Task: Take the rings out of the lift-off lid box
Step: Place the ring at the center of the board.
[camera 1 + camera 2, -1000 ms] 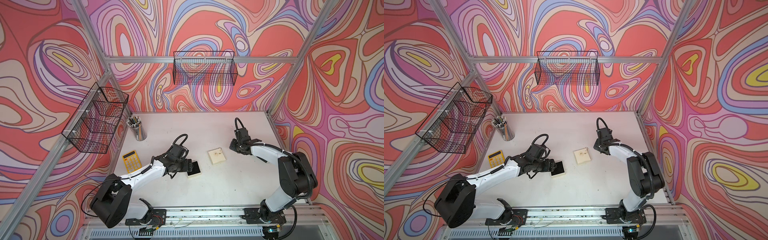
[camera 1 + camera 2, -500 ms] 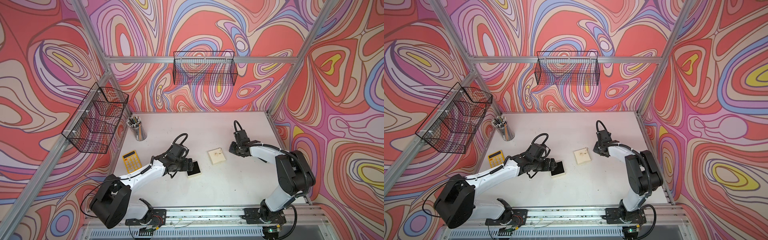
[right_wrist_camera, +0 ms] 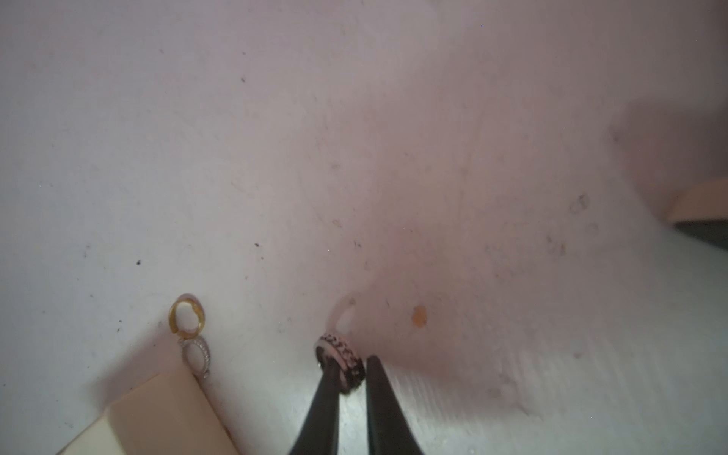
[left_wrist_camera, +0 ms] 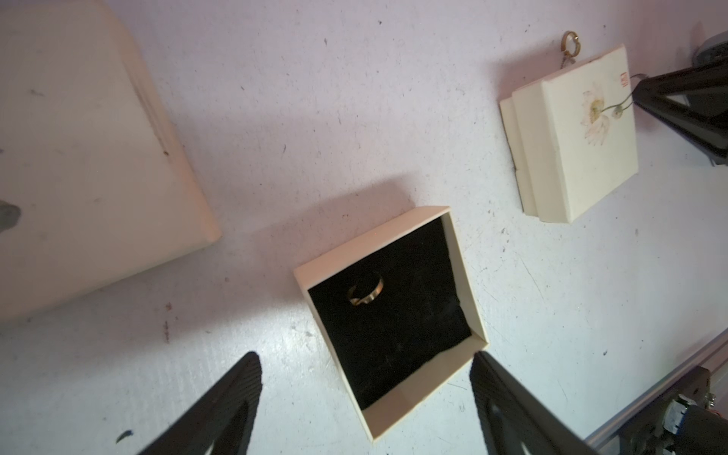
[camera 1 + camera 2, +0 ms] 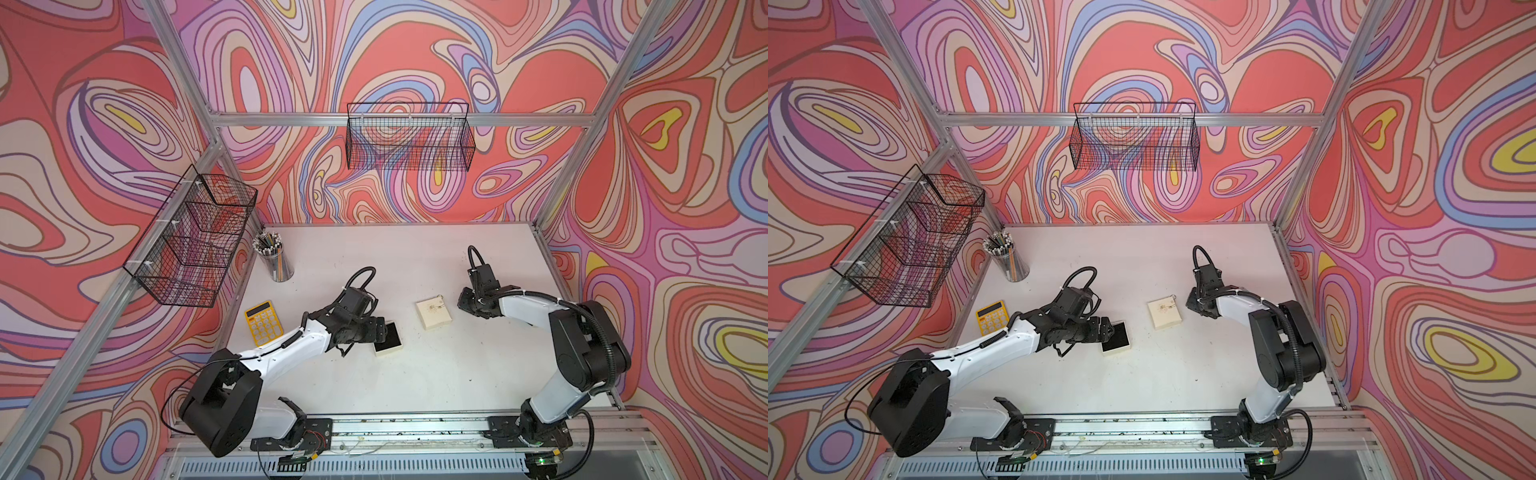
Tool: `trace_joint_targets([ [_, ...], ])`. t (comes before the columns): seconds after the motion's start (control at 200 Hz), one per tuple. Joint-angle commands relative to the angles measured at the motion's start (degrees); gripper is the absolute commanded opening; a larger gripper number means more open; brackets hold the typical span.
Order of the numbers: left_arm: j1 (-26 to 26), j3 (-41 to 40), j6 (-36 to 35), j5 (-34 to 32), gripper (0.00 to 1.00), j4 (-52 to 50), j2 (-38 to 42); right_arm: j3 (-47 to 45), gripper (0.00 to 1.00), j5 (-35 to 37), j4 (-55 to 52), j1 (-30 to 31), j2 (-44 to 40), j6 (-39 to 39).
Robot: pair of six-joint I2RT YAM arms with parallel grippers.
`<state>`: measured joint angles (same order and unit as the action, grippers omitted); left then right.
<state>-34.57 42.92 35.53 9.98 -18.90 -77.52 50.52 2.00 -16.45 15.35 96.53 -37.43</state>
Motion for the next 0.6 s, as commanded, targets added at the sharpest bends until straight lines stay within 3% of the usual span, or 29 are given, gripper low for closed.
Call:
trace_joint_targets([
  [0.0,-0.24,1.59,-0.88,-1.23,0.87,-2.2,-0.36,-0.94,0.38,0.01,-1.21,-0.24,-1.07,-0.86],
  [0.165,-0.2,1.73,-1.0,-1.84,0.87,-2.24,-0.14,-1.54,0.48,-0.19,-1.64,-0.23,-3.27,-0.65],
  [0.396,1.3,1.84,-1.17,-2.38,1.0,-1.86,1.0,-1.83,0.62,-3.64,-2.38,0.13,-9.72,2.11],
  [0.596,6.9,-0.94,-0.56,2.77,1.0,0.44,2.71,1.15,0.65,-2.59,-4.32,8.04,-13.44,3.23],
])
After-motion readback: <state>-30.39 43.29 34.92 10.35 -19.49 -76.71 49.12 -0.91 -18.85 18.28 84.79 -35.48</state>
